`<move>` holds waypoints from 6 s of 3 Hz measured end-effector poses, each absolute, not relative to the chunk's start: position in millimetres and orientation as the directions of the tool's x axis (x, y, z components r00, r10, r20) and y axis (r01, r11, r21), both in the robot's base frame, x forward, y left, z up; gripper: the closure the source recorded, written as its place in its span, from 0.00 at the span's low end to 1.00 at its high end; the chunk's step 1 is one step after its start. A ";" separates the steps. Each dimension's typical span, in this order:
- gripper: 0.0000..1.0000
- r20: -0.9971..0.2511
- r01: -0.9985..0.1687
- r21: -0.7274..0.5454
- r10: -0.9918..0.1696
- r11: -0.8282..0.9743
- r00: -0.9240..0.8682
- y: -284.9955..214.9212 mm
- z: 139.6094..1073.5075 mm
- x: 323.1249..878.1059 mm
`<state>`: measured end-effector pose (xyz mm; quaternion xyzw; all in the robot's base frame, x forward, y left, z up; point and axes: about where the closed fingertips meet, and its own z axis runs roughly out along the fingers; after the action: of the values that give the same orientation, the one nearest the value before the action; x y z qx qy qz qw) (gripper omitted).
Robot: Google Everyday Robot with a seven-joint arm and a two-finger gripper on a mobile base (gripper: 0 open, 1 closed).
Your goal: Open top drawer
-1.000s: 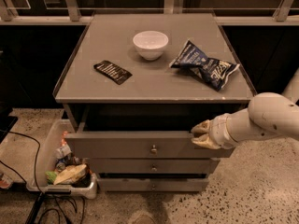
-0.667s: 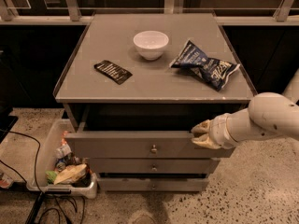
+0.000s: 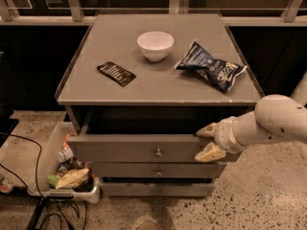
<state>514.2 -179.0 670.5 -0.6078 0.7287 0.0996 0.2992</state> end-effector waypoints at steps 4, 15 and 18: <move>0.64 -0.538 -0.955 -0.124 -0.827 0.270 -0.164 -188.8 638.3 494.3; 1.00 -0.560 -0.965 -0.096 -0.815 0.243 -0.149 -205.2 651.0 441.8; 0.48 -0.561 -0.966 -0.095 -0.814 0.242 -0.149 -203.9 650.3 439.3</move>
Offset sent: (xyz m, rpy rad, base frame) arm -0.0356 -0.0190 -0.0779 -0.0232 0.1882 -0.0564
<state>439.3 -203.9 650.3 -0.5982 0.7438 0.1455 0.2604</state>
